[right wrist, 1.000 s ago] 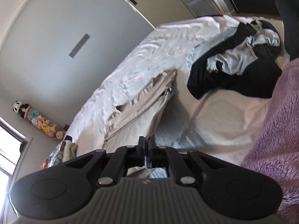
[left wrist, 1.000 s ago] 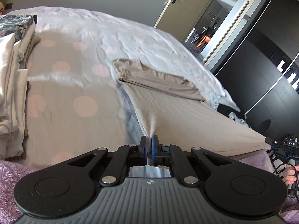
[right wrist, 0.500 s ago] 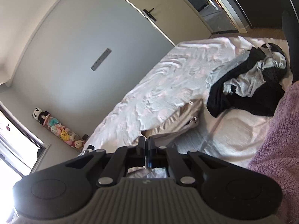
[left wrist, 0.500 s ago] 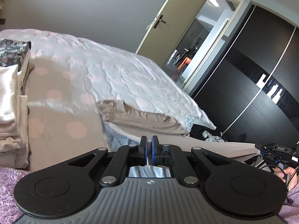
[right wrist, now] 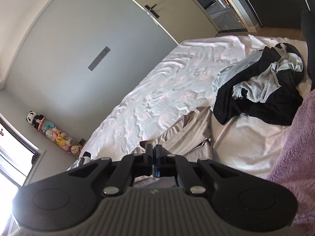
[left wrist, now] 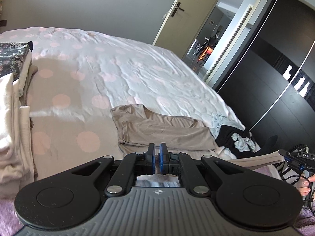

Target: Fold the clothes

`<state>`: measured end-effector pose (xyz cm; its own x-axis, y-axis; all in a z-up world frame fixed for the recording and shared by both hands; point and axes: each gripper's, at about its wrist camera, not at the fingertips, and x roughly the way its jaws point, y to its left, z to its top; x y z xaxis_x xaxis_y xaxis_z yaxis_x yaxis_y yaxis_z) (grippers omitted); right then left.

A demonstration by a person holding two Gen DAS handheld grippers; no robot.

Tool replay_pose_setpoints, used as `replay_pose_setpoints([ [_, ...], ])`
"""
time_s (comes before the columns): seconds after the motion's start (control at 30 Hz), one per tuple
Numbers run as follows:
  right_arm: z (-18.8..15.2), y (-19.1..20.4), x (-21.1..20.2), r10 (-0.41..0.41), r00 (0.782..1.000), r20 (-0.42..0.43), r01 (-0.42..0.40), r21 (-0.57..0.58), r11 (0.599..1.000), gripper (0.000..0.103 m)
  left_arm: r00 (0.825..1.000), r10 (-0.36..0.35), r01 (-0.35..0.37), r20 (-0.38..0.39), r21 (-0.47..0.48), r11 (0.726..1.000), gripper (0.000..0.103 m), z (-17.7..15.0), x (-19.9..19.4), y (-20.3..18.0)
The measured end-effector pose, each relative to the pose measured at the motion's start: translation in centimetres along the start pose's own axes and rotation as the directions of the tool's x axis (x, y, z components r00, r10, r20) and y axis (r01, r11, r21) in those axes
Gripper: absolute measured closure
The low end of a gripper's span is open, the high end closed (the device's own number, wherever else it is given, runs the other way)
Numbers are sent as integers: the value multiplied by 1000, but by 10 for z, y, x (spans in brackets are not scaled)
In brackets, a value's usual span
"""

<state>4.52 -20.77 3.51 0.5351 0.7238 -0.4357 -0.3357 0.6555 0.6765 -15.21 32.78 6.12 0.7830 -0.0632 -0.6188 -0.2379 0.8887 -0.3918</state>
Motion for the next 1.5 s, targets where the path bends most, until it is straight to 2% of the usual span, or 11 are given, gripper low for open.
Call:
replay_pose_setpoints([
  [0.13, 18, 0, 33, -42, 999, -23, 42, -24, 999, 99, 999, 28, -27, -28, 31, 999, 100, 27, 31, 0],
  [0.3, 48, 2, 75, -56, 998, -35, 55, -37, 998, 99, 997, 55, -52, -49, 51, 997, 100, 62, 71, 6],
  [0.57, 92, 1, 162, -121, 990, -70, 114, -88, 989, 99, 991, 99, -92, -92, 78, 993, 100, 111, 146, 22],
  [0.87, 112, -20, 269, -203, 969, -140, 183, -142, 973, 99, 971, 157, -149, -180, 59, 987, 100, 128, 244, 63],
  [1.13, 110, -59, 347, -256, 945, -205, 239, -104, 965, 99, 952, 177, -175, -251, 32, 984, 100, 123, 314, 96],
  [1.37, 100, -87, 392, -301, 922, -246, 289, -82, 954, 99, 949, 164, -174, -270, -12, 985, 100, 115, 351, 120],
  [1.5, 97, -97, 400, -309, 919, -244, 307, -48, 951, 98, 954, 156, -165, -256, -15, 986, 100, 112, 362, 121],
])
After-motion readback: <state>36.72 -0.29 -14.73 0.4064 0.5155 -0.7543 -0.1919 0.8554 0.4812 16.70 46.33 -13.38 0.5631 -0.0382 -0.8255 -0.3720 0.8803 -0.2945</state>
